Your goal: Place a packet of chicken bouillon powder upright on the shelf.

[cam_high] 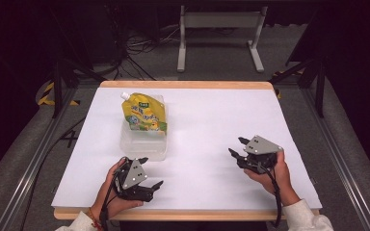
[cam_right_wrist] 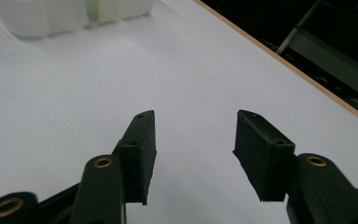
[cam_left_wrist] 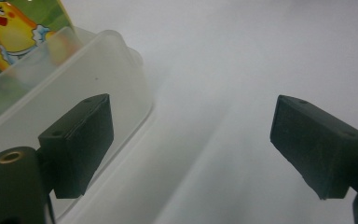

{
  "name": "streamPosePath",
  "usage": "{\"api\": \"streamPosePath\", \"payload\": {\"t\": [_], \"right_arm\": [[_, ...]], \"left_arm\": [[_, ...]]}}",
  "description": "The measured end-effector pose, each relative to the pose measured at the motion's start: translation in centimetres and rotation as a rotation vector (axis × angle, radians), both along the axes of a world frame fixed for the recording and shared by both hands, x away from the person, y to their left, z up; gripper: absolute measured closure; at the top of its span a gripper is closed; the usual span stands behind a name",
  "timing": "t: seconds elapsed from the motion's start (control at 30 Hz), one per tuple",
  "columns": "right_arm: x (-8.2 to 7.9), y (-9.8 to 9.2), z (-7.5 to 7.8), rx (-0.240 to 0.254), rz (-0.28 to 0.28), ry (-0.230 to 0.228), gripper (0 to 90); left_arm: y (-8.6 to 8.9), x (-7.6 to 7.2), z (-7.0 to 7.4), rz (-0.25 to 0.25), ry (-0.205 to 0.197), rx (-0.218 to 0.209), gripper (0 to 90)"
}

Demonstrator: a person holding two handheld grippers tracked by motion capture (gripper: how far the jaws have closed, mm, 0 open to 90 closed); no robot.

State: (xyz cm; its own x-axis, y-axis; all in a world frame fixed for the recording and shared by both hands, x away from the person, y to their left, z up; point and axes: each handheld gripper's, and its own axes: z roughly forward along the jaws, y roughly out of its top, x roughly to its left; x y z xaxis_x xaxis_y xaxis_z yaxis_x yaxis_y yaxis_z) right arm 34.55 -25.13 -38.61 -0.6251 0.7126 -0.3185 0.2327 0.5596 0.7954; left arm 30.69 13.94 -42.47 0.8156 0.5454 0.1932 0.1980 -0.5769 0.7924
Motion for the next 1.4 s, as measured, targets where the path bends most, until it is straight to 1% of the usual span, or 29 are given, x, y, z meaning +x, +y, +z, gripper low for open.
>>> {"api": "streamPosePath", "payload": {"t": [0.03, 0.07, 0.1, 0.13, 0.2, 0.23, 0.33, 0.43, 0.53, 0.63, 0.7, 0.77, 0.87, 0.9, 0.93, 1.03, 1.13, 1.2, 1.23, 1.33, 1.4], "right_arm": [[-0.1, -0.4, -0.1, -0.002, -0.005, 0.001, 46.0], [-0.3, -0.8, -0.3, -0.002, -0.012, 0.002, 45.6], [-0.5, -1.1, -0.4, 0.001, -0.017, 0.003, 44.8], [-0.6, -1.5, -0.5, 0.006, -0.018, 0.005, 43.3], [-0.9, -2.1, -0.7, 0.017, -0.025, 0.007, 39.6], [-1.1, -2.5, -0.9, 0.017, -0.031, 0.014, 37.8], [-1.5, -3.3, -1.4, 0.013, -0.028, 0.023, 31.2], [-2.0, -4.0, -1.9, 0.006, -0.034, 0.030, 26.0], [-2.7, -4.8, -2.4, 0.006, -0.048, 0.039, 22.8], [-3.4, -5.5, -2.8, -0.006, -0.064, 0.048, 21.1], [-3.8, -6.1, -3.1, -0.005, -0.076, 0.051, 20.6], [-4.3, -6.8, -3.5, 0.009, -0.094, 0.063, 19.7], [-5.0, -7.9, -4.2, 0.011, -0.116, 0.084, 19.1], [-5.3, -8.2, -4.4, 0.020, -0.124, 0.090, 18.7], [-5.6, -8.6, -4.6, 0.034, -0.124, 0.088, 18.7], [-6.2, -9.3, -5.1, 0.039, -0.138, 0.092, 17.7], [-6.5, -10.0, -5.2, 0.047, -0.158, 0.097, 16.9], [-6.5, -10.1, -5.3, 0.055, -0.159, 0.098, 16.9], [-6.6, -10.4, -5.3, 0.064, -0.174, 0.104, 15.9], [-6.6, -10.5, -5.4, 0.066, -0.179, 0.103, 15.0], [-6.5, -10.5, -5.4, 0.065, -0.182, 0.103, 14.9]], "left_arm": [[-0.1, 0.0, -0.1, -0.006, 0.006, 0.008, 13.6], [-0.2, 0.0, -0.3, -0.008, 0.008, 0.006, 13.6], [-0.2, 0.0, -0.4, -0.012, 0.014, 0.023, 13.6], [-0.3, 0.0, -0.6, -0.008, 0.023, 0.028, 13.6], [-0.3, 0.1, -0.9, -0.014, 0.028, 0.042, 13.5], [-0.4, 0.1, -1.0, -0.011, 0.036, 0.041, 13.5], [-0.4, 0.1, -1.0, -0.018, 0.043, 0.039, 13.5], [-0.4, 0.1, -1.0, -0.023, 0.058, 0.026, 13.5], [-0.3, 0.2, -1.1, -0.021, 0.058, 0.033, 13.5], [-0.2, 0.4, -1.2, -0.020, 0.068, 0.030, 13.5], [-0.2, 0.4, -1.2, -0.020, 0.066, 0.034, 13.4], [-0.3, 0.4, -1.2, -0.026, 0.071, 0.033, 13.4], [-0.3, 0.4, -1.2, -0.030, 0.077, 0.034, 13.3], [-0.4, 0.4, -1.3, -0.030, 0.080, 0.034, 13.2], [-0.4, 0.4, -1.3, -0.029, 0.080, 0.035, 13.1], [-0.4, 0.5, -1.4, -0.033, 0.081, 0.035, 13.0], [-0.3, 0.7, -1.5, -0.034, 0.086, 0.044, 12.8], [-0.3, 0.7, -1.6, -0.032, 0.089, 0.043, 12.6], [-0.3, 0.7, -1.6, -0.030, 0.093, 0.052, 12.6], [-0.3, 0.8, -1.7, -0.032, 0.086, 0.060, 12.6], [-0.3, 0.8, -1.7, -0.033, 0.087, 0.055, 12.5]]}}
